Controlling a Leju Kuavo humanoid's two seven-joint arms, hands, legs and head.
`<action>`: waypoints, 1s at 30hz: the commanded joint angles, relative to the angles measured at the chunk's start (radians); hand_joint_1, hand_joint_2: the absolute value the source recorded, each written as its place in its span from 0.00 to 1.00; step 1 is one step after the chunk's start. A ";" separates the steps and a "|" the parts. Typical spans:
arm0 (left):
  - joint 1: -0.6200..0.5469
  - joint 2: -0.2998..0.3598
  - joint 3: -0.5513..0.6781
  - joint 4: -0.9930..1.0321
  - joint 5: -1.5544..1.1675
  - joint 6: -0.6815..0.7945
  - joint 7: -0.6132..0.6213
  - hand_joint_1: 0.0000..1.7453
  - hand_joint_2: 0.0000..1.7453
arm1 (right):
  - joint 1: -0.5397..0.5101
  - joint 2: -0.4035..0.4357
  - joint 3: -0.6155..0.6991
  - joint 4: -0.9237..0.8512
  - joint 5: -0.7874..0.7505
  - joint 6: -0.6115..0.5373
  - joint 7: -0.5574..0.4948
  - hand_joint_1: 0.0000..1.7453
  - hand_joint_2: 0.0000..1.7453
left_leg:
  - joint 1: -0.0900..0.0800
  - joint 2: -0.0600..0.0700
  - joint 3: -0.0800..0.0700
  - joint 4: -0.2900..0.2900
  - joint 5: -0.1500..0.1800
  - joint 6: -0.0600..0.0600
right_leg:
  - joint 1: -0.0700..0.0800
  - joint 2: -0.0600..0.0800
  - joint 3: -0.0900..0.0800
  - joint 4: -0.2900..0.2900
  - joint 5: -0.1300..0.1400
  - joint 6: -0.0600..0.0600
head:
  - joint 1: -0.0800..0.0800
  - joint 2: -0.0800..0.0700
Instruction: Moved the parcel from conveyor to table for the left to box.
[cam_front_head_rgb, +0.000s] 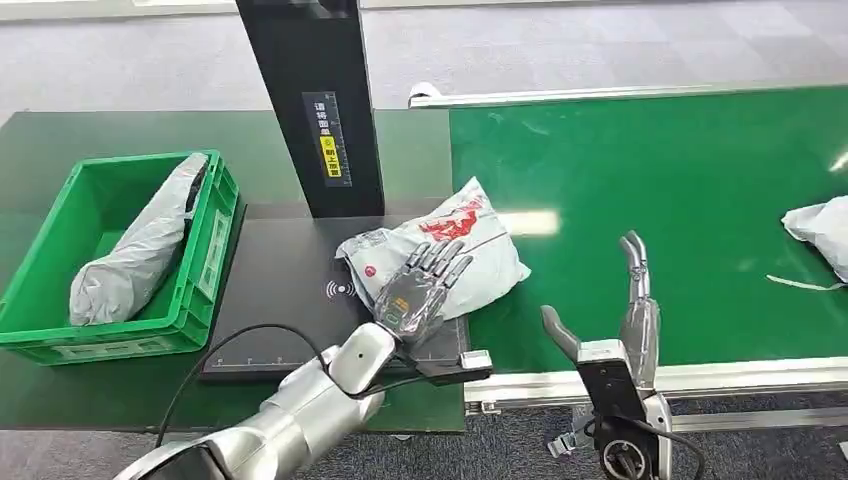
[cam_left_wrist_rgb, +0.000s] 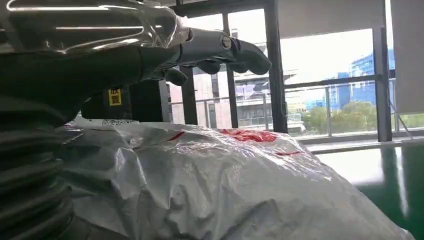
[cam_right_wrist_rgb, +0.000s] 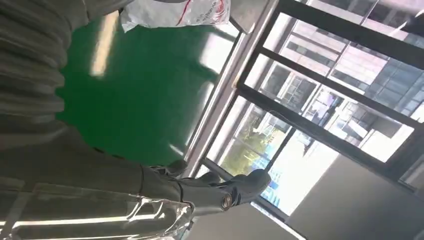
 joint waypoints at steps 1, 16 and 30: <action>-0.038 0.020 -0.054 0.064 -0.018 -0.016 0.015 0.00 1.00 | -0.003 -0.013 0.003 -0.003 -0.005 -0.005 -0.007 0.00 1.00 | 0.000 0.001 0.002 -0.001 0.000 0.000 | 0.000 0.001 0.002 -0.002 0.001 -0.001 | 0.000 0.000; -0.025 0.047 -0.001 0.102 -0.075 -0.162 0.060 1.00 1.00 | 0.002 -0.004 0.013 -0.058 -0.016 -0.034 -0.053 0.00 1.00 | 0.000 0.002 0.002 -0.002 0.000 0.000 | 0.000 0.003 0.002 -0.002 0.001 -0.001 | 0.000 0.000; 0.009 0.072 0.096 0.097 -0.083 -0.129 0.040 1.00 1.00 | -0.012 -0.022 0.018 -0.077 -0.025 -0.055 -0.082 0.00 1.00 | 0.000 0.003 0.005 -0.002 0.000 0.000 | 0.000 0.003 0.005 -0.002 0.001 -0.001 | 0.000 0.000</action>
